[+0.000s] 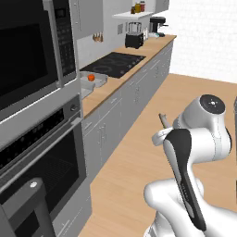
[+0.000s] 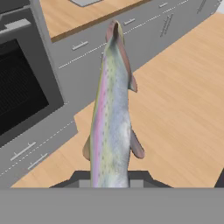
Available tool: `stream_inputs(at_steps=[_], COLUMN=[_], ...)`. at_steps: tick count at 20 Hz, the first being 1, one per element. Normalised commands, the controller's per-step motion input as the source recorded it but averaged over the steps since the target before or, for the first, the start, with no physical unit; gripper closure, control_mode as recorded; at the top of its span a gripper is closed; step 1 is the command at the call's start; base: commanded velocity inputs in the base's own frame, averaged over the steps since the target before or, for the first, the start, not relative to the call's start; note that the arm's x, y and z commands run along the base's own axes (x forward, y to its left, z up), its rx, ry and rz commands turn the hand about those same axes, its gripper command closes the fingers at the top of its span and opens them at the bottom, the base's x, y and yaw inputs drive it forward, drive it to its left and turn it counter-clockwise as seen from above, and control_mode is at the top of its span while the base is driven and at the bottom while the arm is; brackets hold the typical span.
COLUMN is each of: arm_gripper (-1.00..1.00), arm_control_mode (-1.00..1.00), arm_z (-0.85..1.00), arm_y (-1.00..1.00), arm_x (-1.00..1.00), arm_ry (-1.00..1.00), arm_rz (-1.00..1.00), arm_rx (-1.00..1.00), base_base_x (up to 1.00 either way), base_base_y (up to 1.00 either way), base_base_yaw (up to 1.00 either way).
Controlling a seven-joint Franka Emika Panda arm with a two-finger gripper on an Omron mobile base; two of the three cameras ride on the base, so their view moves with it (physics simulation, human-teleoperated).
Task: Place one squash and one fish in each tupperware on the nearby counter, to pack two identical lunches.
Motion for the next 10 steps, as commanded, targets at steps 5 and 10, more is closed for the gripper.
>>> stream_inputs(at_steps=[5,10], arm_gripper=[1.00,1.00], arm_control_mode=[1.00,1.00], arm_z=[0.00,0.00], arm_y=[0.00,0.00], arm_x=[0.00,0.00], arm_ry=[0.00,0.00], arm_rz=[0.00,0.00], arm_rx=[0.00,0.00], base_base_x=[1.00,1.00], base_base_y=[-0.07,0.17], base_base_yaw=[0.01,0.13])
